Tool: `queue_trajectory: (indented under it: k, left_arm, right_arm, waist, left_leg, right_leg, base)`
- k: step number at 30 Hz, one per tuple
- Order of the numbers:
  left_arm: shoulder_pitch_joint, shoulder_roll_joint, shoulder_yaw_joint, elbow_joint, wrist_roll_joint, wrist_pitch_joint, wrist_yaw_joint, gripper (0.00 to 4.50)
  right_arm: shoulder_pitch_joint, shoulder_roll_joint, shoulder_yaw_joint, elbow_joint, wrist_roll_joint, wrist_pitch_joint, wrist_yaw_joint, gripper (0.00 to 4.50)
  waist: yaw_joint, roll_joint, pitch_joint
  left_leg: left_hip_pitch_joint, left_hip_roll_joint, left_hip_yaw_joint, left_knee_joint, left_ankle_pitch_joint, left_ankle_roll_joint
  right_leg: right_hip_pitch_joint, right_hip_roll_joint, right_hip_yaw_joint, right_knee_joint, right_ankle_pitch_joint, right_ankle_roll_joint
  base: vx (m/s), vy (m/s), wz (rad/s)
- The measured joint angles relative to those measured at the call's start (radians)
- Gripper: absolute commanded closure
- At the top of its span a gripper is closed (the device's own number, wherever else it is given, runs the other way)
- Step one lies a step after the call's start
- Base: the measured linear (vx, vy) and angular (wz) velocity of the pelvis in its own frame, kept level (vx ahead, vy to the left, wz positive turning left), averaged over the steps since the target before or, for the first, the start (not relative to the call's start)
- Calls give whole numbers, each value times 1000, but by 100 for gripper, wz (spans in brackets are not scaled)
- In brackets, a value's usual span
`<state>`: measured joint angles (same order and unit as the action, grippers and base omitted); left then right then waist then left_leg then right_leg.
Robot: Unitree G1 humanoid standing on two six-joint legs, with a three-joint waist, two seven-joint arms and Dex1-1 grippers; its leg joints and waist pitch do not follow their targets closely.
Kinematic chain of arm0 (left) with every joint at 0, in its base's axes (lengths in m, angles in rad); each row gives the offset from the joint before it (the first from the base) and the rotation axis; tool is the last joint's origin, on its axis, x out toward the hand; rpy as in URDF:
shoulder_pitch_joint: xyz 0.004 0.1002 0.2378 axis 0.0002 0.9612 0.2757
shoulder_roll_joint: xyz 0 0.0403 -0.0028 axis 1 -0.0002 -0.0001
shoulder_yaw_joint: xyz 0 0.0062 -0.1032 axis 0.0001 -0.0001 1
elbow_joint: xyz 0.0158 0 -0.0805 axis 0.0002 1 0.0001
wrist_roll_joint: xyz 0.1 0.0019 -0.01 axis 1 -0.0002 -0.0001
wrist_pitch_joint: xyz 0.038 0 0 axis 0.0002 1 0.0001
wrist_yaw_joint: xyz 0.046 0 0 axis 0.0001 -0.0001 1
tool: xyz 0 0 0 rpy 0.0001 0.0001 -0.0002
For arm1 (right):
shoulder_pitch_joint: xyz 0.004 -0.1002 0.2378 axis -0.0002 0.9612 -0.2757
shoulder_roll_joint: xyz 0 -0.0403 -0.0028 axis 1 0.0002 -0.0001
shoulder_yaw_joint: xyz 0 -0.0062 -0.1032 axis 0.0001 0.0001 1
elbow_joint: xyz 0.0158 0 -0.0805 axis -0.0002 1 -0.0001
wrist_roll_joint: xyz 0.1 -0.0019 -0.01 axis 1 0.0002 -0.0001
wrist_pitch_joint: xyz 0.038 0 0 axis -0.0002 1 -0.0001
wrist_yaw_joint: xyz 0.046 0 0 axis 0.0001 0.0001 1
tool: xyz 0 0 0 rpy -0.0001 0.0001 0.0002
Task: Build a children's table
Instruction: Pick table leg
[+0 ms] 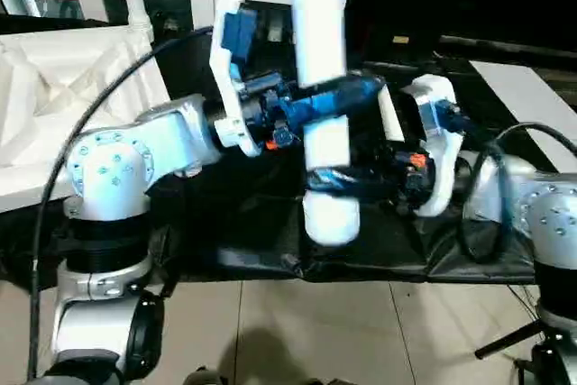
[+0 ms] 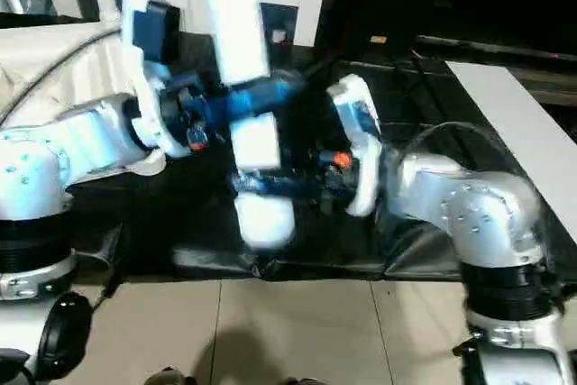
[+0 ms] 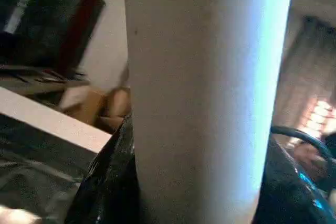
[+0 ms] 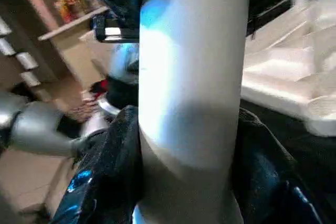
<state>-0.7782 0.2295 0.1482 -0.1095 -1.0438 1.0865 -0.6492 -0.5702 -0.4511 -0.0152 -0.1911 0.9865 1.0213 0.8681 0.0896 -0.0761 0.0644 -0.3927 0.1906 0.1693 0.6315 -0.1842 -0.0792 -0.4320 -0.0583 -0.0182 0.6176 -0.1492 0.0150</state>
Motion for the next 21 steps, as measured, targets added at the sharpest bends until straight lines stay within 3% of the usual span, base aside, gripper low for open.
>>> queue_trajectory:
  k: [1,10,14,21]
  left_arm:
    - [0,0,5,1,0,-2,9,219]
    - [1,-29,7,3,58,-34,139,138]
    - [1,-62,47,3,95,-83,249,131]
    - [1,-81,67,3,109,-111,309,131]
  right_arm:
    - [2,7,5,-1,-11,-15,-5,256]
    - [52,15,32,-43,-139,-123,-107,259]
    - [97,53,28,-45,-177,-157,-174,259]
    - [108,56,23,-51,-216,-190,-207,259]
  waist:
    - [0,0,0]
    - [1,-1,-1]
    - [-2,-1,-1]
    - [-3,-1,-1]
  left_leg:
    - [0,0,0,0,0,0]
    - [-1,0,0,0,0,0]
    - [-1,0,0,0,0,0]
    - [-1,0,0,0,0,0]
  right_leg:
    - [0,0,0,0,0,0]
    - [0,0,0,0,0,0]
    - [-1,0,0,0,0,0]
    - [-1,0,0,0,0,0]
  base:
    - [0,0,0]
    - [0,0,0]
    - [0,0,0]
    - [0,0,0]
